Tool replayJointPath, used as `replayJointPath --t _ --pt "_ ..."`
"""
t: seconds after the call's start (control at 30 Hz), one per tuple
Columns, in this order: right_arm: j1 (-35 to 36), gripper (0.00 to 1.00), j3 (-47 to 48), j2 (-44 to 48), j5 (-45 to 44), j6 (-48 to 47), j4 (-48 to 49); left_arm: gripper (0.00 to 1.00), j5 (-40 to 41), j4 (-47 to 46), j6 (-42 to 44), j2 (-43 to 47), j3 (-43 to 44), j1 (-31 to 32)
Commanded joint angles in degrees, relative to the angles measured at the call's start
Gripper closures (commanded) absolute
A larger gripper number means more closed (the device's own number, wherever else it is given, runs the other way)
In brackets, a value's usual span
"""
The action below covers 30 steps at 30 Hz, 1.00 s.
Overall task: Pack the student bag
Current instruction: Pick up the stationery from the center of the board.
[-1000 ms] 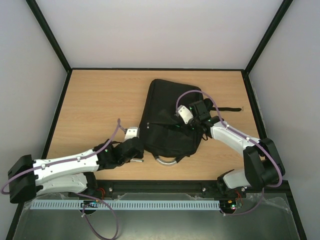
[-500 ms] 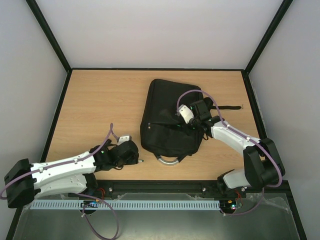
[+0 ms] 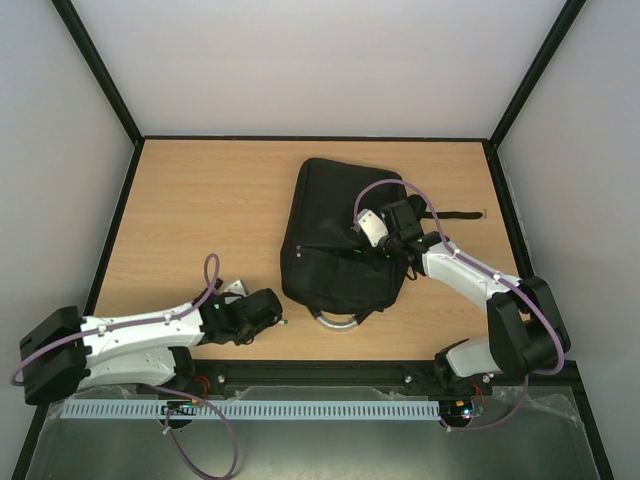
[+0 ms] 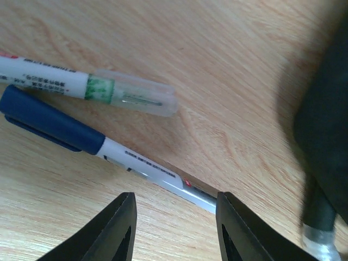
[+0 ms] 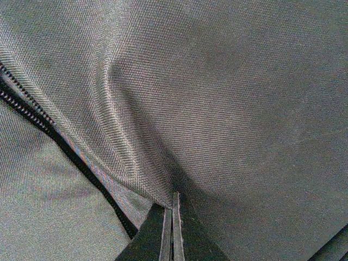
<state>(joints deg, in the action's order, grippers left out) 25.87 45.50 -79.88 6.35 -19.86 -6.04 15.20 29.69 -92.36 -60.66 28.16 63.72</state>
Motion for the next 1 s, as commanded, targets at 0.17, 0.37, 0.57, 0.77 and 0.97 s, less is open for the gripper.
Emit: replayJointPath --t 0.17,0.37,0.57,0.77,0.97 --pt "-0.99 0.99 1.52 0.1 -0.82 0.52 -2.22 0.61 -1.41 4.06 -10.0 -11.83 6.48 -0.61" --pt "-0.99 0.99 1.59 -0.15 -0.59 0.39 -2.39 0.62 -3.6 2.69 -9.55 -16.71 8.43 -1.82" --pt "-1.08 0.99 1.66 -0.46 -0.43 0.26 -2.56 0.68 -6.79 0.36 -8.75 -18.92 8.62 -3.25" --pt "-1.08 0.99 1.92 -0.81 0.2 0.35 -3.1 0.79 -8.15 0.62 -6.54 -20.73 10.2 -3.54" --pt "-1.08 0.99 2.0 -0.89 0.33 0.26 -3.27 0.87 -11.25 2.2 -2.63 -22.04 11.02 -3.39"
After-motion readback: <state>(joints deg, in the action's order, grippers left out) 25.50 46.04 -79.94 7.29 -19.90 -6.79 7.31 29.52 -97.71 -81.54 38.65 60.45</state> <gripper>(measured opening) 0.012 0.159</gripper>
